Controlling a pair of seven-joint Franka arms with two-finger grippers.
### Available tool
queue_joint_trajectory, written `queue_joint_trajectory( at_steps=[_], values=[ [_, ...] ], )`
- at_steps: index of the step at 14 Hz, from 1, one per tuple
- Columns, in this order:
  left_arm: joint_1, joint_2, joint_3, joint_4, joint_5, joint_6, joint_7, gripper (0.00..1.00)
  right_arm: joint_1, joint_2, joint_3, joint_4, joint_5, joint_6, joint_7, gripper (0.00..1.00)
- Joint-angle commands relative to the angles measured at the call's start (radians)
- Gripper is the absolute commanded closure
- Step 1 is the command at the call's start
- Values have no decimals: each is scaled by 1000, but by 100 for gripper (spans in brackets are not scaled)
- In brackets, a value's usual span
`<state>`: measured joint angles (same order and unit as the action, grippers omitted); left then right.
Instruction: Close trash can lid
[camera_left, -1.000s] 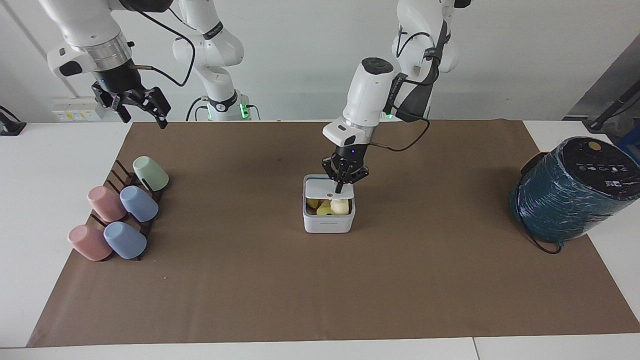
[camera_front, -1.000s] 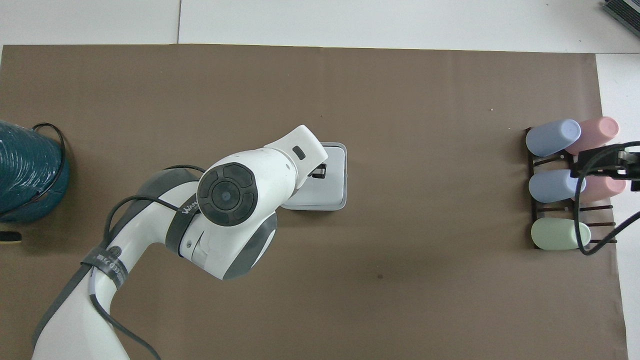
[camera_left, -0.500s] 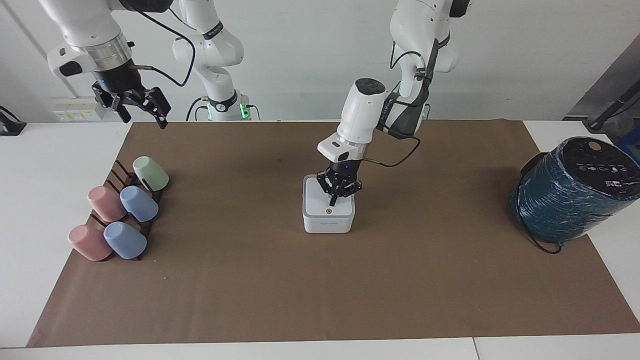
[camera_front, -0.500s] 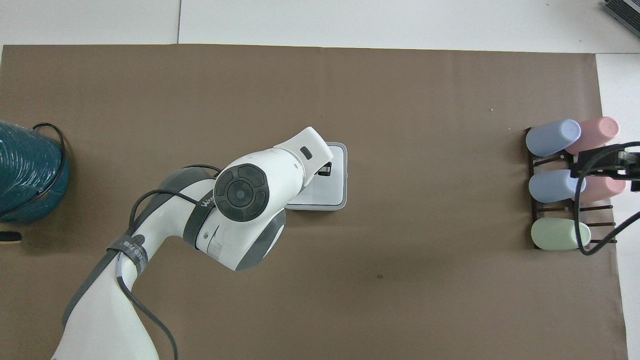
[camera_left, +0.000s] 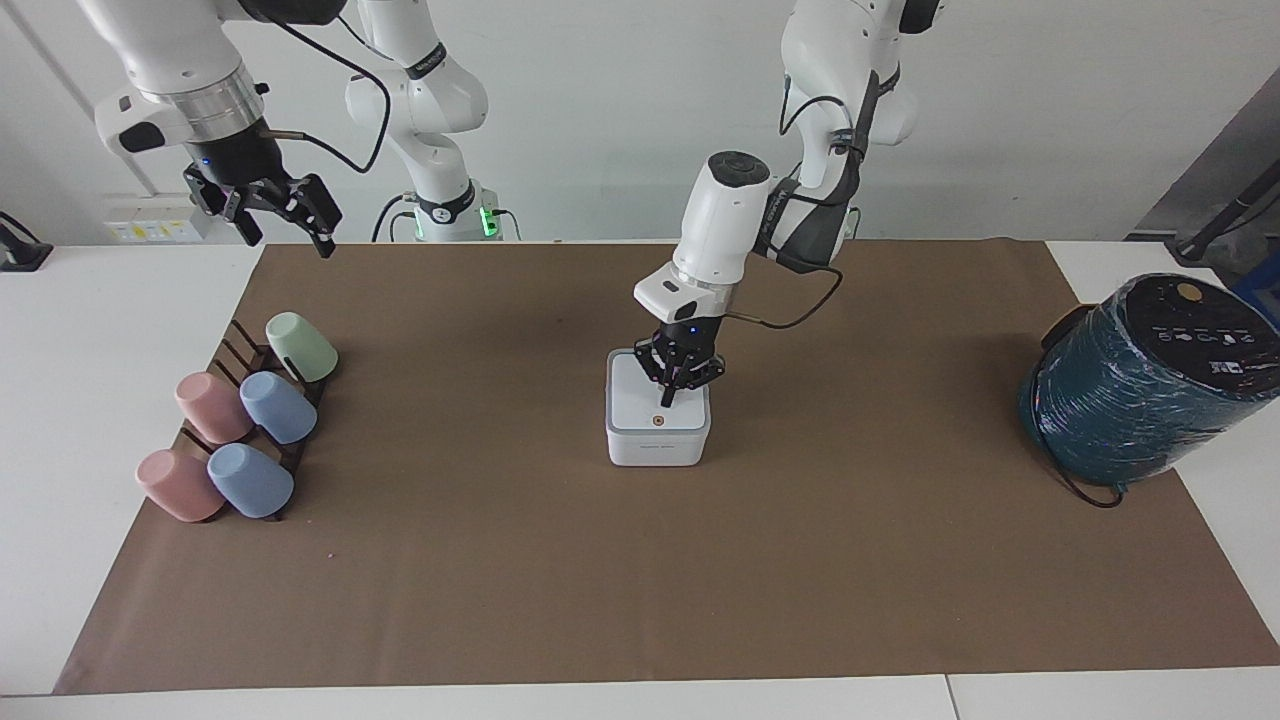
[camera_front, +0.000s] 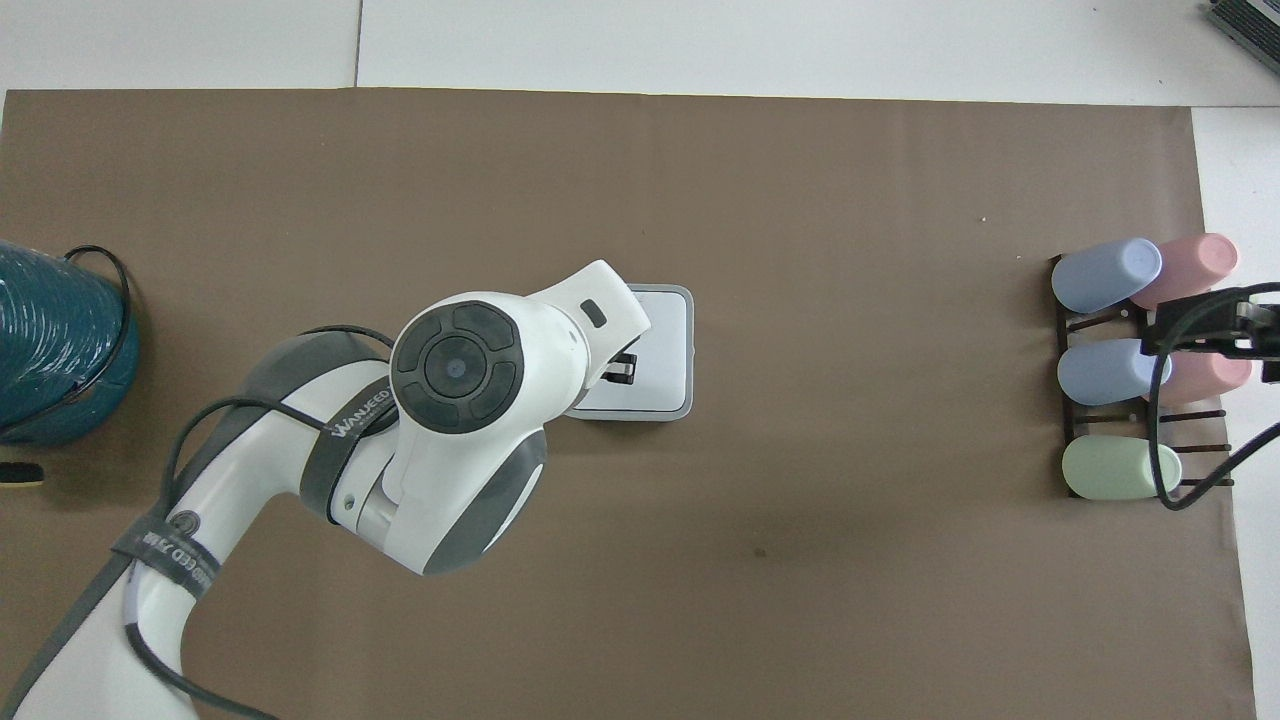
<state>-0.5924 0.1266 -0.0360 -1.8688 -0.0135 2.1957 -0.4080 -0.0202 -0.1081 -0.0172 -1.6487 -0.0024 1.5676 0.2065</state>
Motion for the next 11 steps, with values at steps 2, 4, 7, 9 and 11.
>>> queue_joint_trajectory(
  at_steps=[2, 4, 7, 9, 11],
  values=[
    [89, -97, 1, -41, 27, -137, 6, 0, -14, -19, 8, -16, 21, -9, -18, 0],
    [164, -131, 1, -46, 26, -154, 122, 0, -14, -19, 8, -16, 21, -9, -18, 0],
    [287, -171, 1, -33, 26, -215, 233, 0, -14, -19, 8, -16, 21, -9, -18, 0],
    [360, -188, 2, -17, 26, -218, 251, 0, -14, -19, 8, -16, 21, -9, -18, 0],
    [413, -186, 4, 26, 26, -249, 290, 0, -14, -19, 8, -17, 21, -9, -18, 0]
  ],
)
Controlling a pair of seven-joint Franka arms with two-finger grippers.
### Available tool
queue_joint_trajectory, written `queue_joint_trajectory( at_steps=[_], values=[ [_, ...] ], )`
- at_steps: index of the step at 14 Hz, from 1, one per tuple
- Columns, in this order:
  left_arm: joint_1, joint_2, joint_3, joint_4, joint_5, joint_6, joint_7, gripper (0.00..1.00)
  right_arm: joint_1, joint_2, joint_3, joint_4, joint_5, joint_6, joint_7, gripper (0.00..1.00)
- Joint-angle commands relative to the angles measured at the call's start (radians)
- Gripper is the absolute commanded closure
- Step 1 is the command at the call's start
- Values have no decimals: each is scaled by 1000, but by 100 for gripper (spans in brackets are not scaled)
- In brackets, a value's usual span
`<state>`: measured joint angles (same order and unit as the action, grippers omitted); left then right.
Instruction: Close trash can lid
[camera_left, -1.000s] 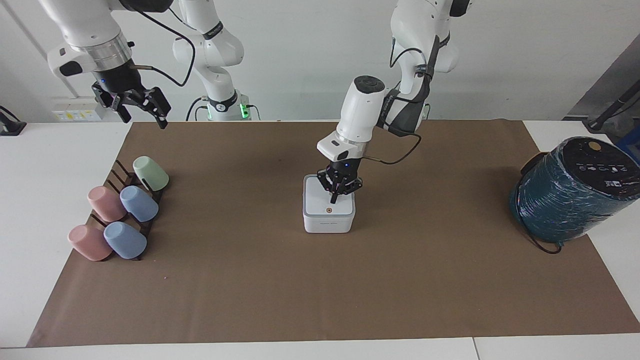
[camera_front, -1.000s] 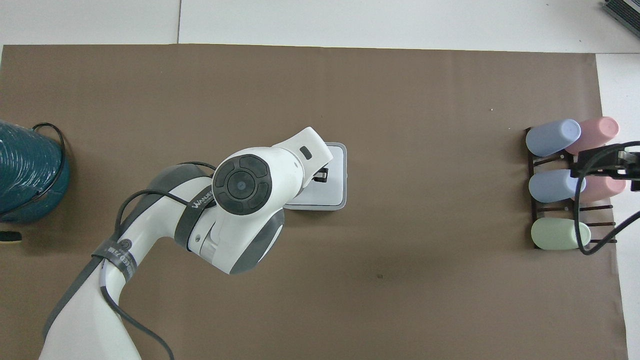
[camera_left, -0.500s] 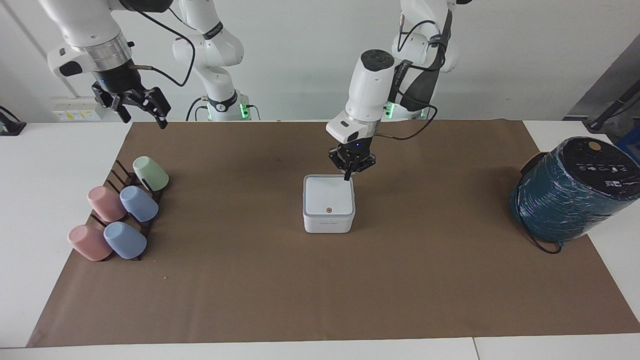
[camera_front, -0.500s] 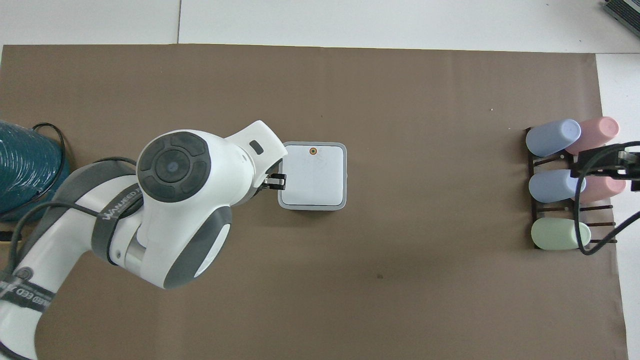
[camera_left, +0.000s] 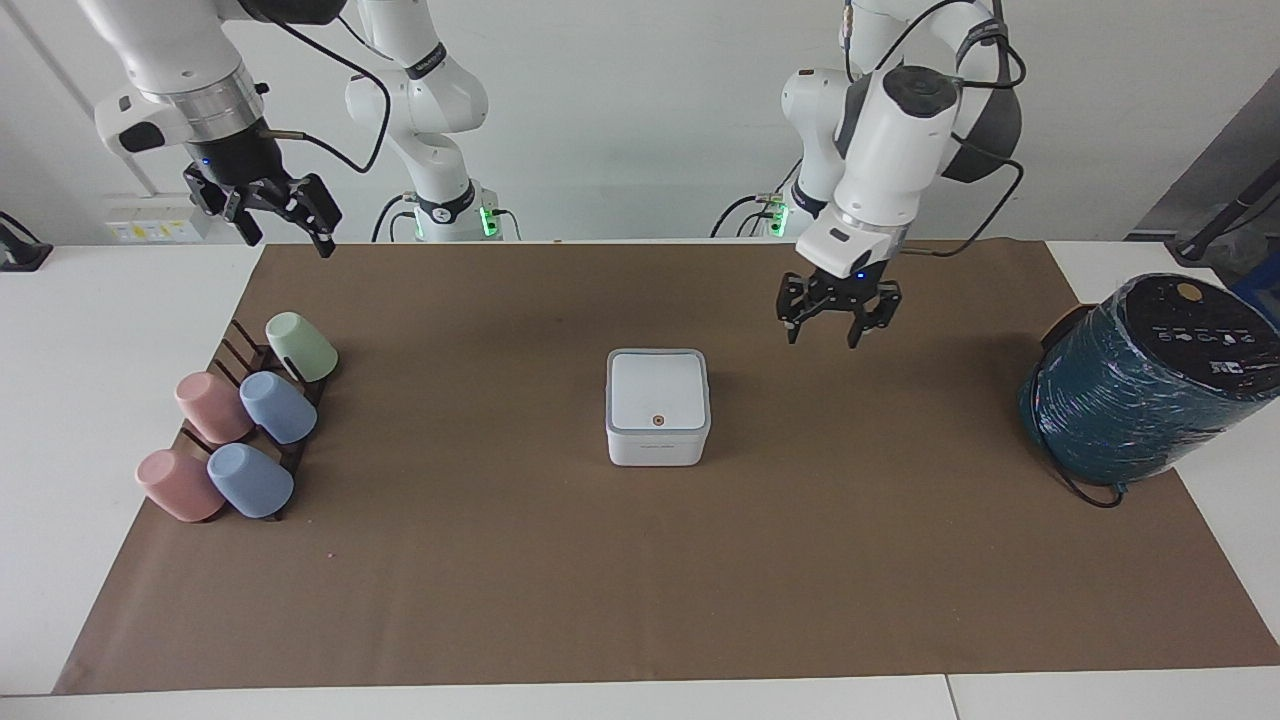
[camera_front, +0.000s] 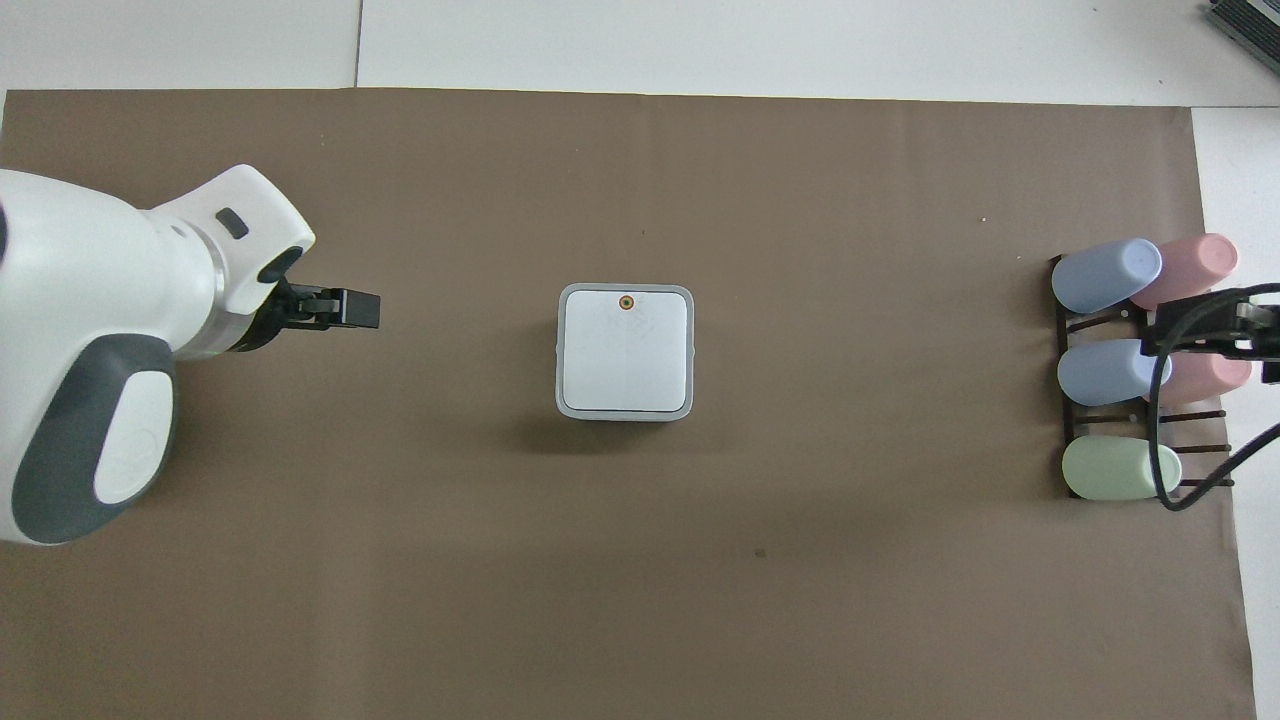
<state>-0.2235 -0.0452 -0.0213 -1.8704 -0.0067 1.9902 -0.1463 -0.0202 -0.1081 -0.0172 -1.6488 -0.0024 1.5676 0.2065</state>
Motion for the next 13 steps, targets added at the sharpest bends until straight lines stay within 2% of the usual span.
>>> queue_joint_trajectory(
  at_steps=[1, 6, 13],
  values=[
    [73, -12, -11, 61, 17, -77, 60, 0, -14, -19, 8, -16, 21, -9, -18, 0],
    [171, -1, -9, 212, -15, -260, 236, 0, -14, -19, 8, -16, 21, -9, -18, 0],
    [228, 80, -8, 437, -32, -487, 268, 0, -14, -19, 8, -16, 21, -9, -18, 0]
  ],
)
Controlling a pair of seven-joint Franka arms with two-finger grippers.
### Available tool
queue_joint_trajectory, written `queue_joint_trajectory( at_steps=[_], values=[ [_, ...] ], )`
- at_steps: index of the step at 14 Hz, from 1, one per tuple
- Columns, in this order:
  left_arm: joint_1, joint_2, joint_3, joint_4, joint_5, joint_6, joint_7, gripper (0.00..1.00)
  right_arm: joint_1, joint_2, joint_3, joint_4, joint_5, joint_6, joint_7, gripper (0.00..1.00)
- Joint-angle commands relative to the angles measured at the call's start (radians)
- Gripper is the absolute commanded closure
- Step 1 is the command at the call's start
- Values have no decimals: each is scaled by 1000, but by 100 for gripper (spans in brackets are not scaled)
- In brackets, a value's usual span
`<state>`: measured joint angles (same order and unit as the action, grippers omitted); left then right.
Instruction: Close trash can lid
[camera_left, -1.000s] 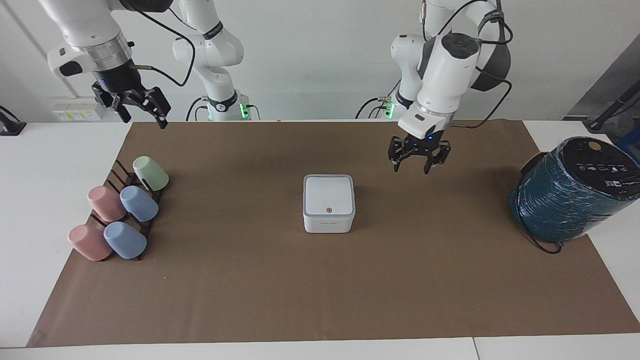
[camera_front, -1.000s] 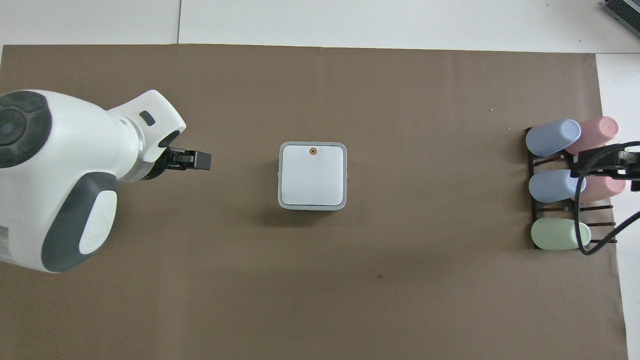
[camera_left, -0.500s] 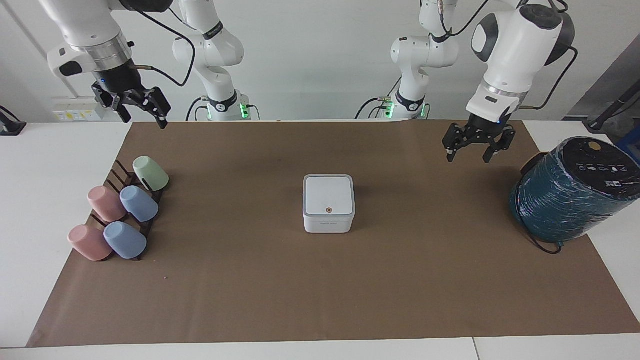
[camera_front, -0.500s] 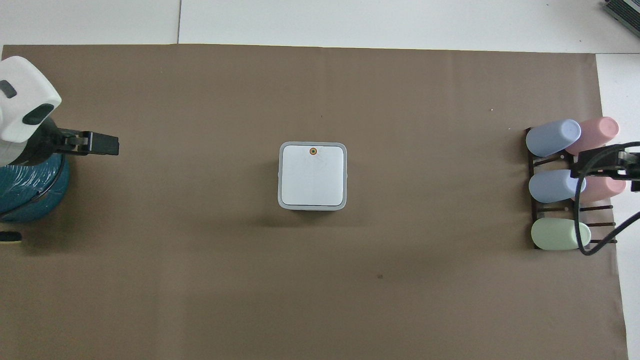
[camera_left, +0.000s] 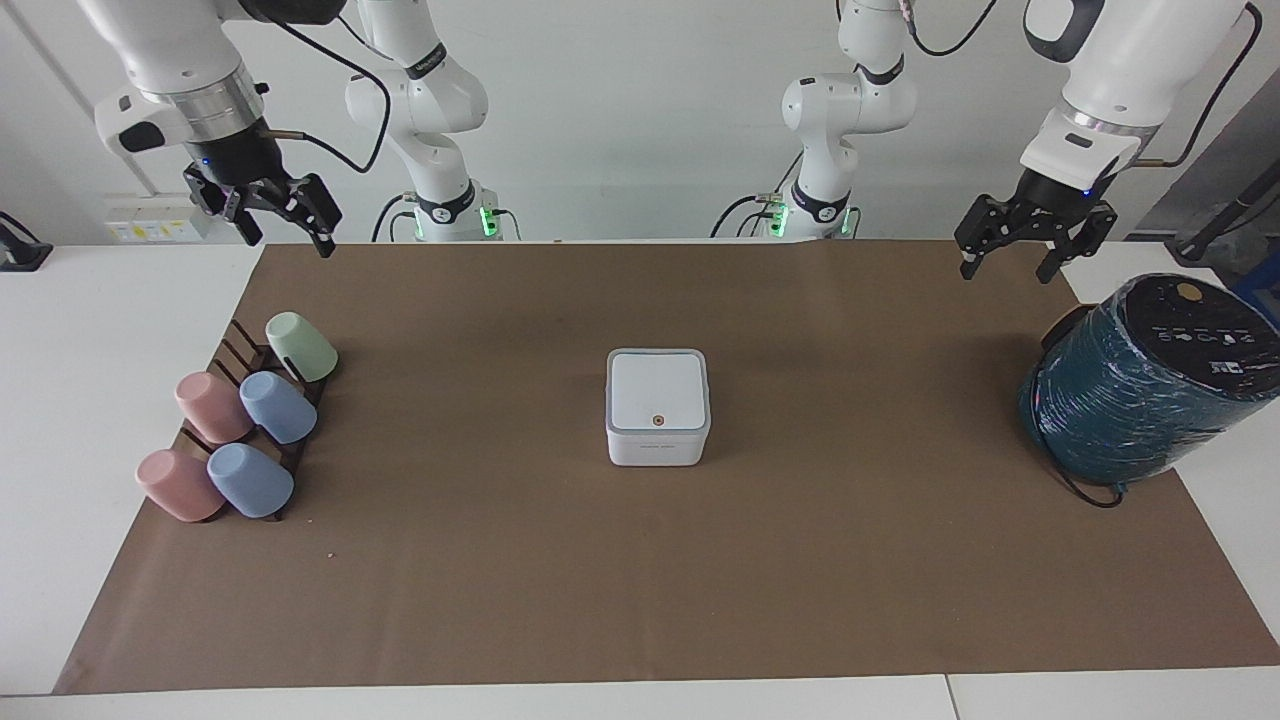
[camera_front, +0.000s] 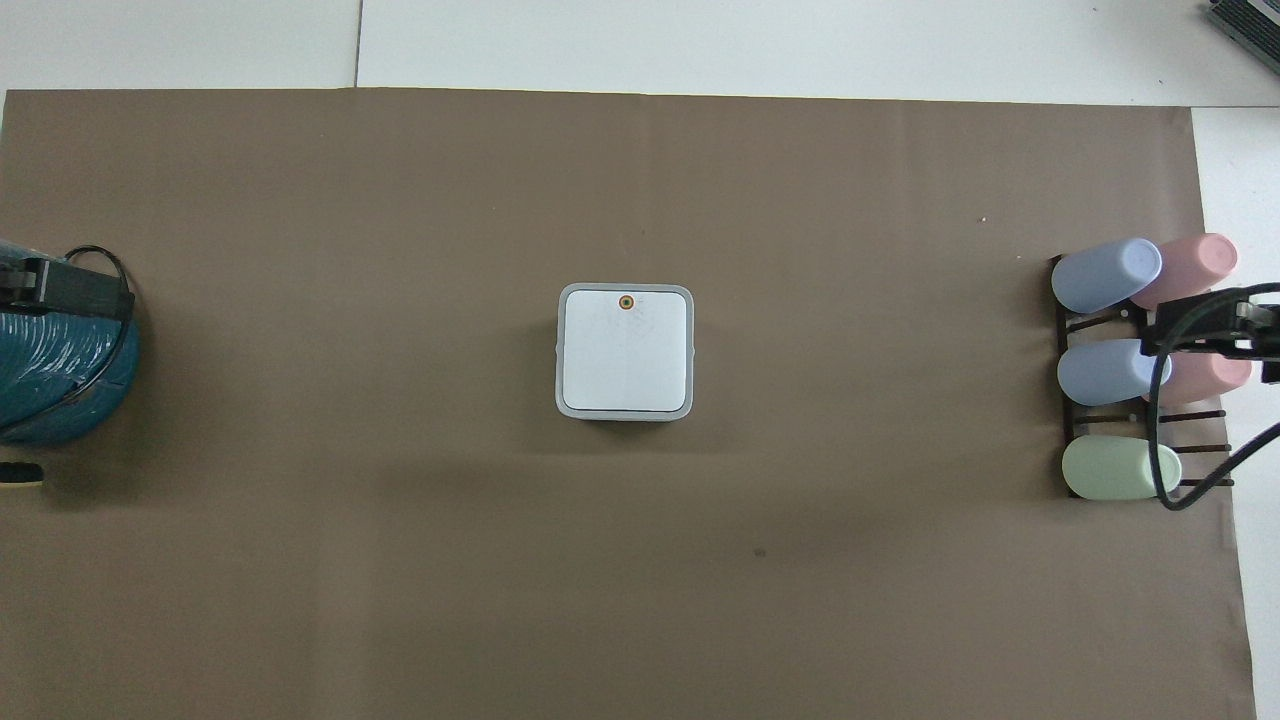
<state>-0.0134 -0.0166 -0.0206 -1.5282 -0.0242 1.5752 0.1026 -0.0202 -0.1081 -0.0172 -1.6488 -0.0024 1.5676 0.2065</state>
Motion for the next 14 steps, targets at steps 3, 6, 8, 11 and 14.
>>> queue_joint_trajectory(
  at_steps=[3, 6, 8, 11, 14],
  values=[
    [16, 37, -7, 97, -11, -96, 19, 0, -14, -19, 8, -16, 21, -9, -18, 0],
    [15, -31, -12, 18, -10, -118, 6, 0, -14, -19, 8, -16, 21, -9, -18, 0],
    [13, -60, -12, -45, -10, -83, 14, 0, -14, -19, 8, -16, 21, -8, -18, 0],
    [16, -62, -12, -53, -10, -60, 19, 0, -14, -19, 8, -16, 21, -9, -18, 0],
    [15, -60, -12, -49, -10, -60, 16, 0, -14, -19, 8, -16, 19, -7, -18, 0]
  ],
)
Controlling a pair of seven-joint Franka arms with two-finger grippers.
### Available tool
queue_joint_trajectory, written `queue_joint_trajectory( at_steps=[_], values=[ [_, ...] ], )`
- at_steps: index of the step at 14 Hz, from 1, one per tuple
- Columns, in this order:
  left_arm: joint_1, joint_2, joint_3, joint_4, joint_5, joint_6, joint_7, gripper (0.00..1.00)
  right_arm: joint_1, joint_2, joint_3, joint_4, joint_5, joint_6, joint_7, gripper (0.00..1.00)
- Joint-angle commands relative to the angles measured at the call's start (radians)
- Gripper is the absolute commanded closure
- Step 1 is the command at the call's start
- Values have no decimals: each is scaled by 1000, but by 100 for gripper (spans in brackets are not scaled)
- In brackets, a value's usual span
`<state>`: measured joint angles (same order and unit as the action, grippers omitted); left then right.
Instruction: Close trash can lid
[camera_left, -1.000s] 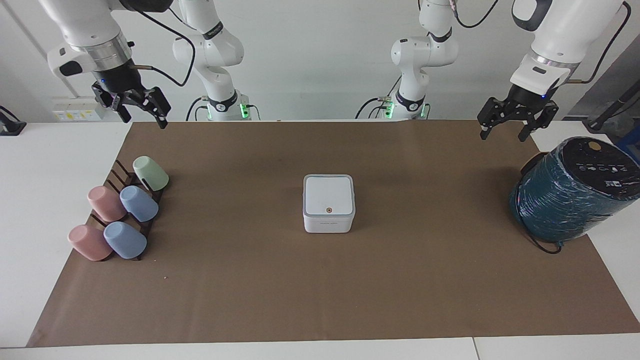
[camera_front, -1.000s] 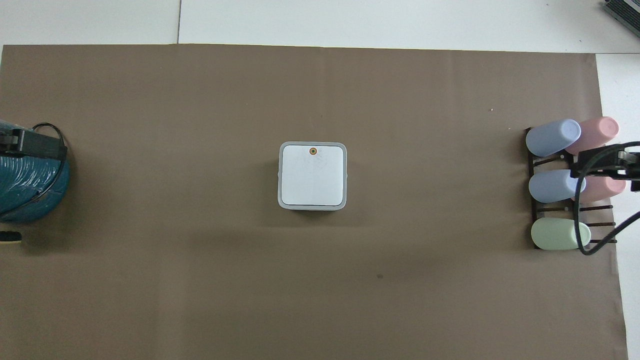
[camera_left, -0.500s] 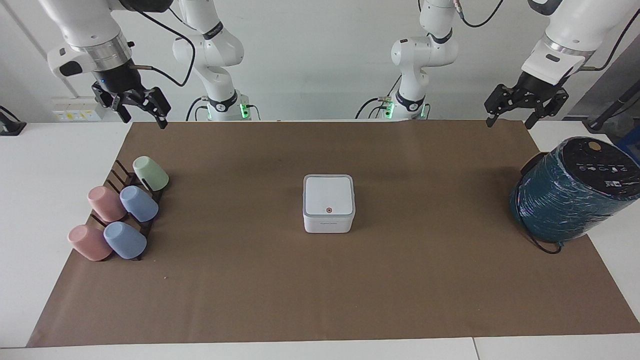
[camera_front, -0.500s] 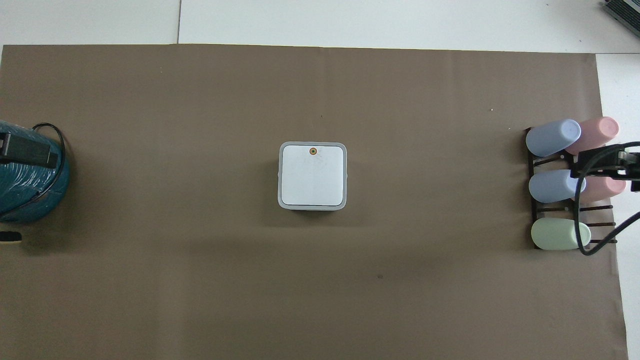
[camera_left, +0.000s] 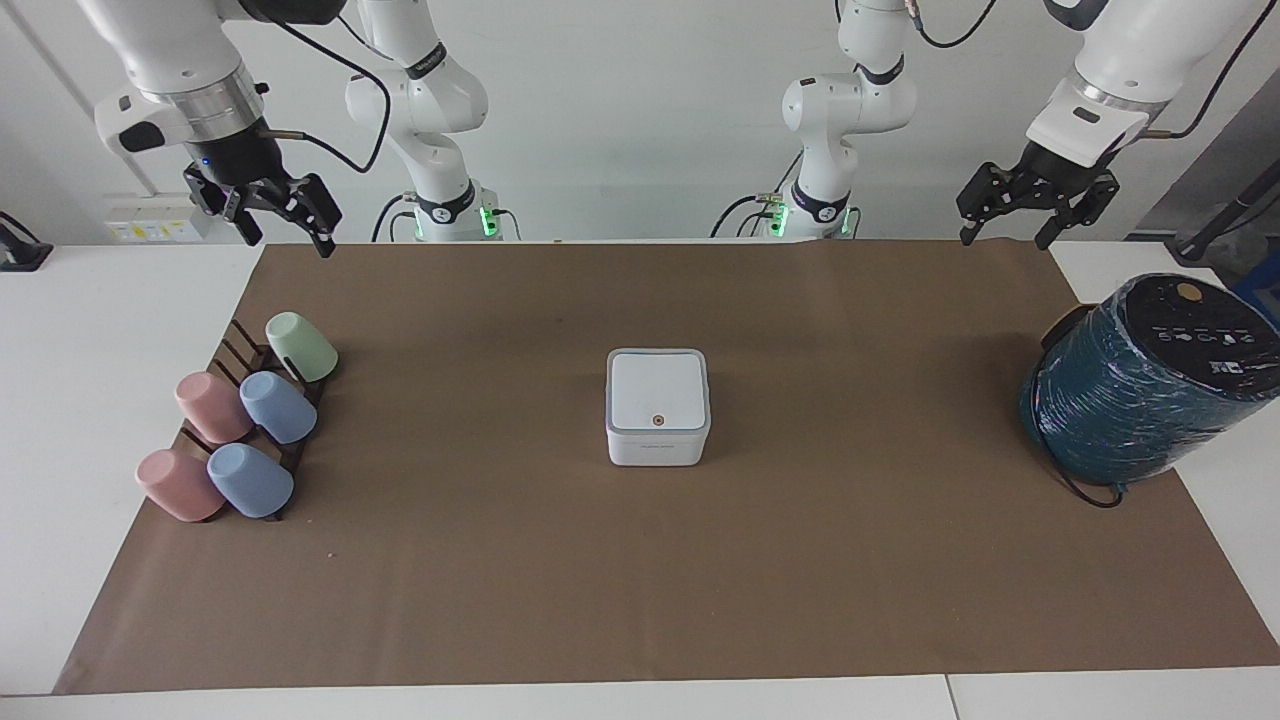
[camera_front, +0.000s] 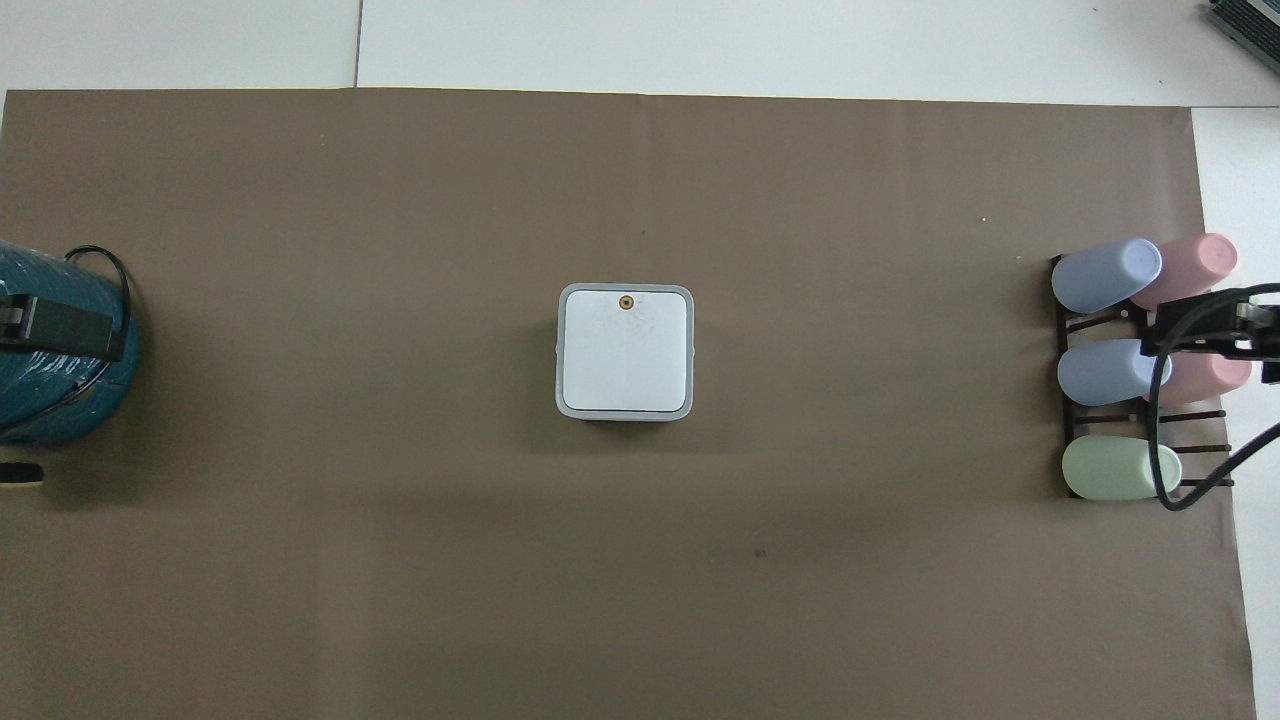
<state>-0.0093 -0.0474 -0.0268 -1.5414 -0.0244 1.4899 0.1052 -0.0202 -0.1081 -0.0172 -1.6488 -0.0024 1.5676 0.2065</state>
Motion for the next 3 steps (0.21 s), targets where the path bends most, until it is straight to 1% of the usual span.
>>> queue_joint_trajectory(
  at_steps=[1, 3],
  values=[
    [11, -29, -5, -36, -8, 27, 13, 0, -14, -19, 8, -16, 21, -7, -18, 0],
    [8, -28, -7, -32, -8, 29, 13, 0, -14, -19, 8, -16, 21, -9, -18, 0]
  ],
)
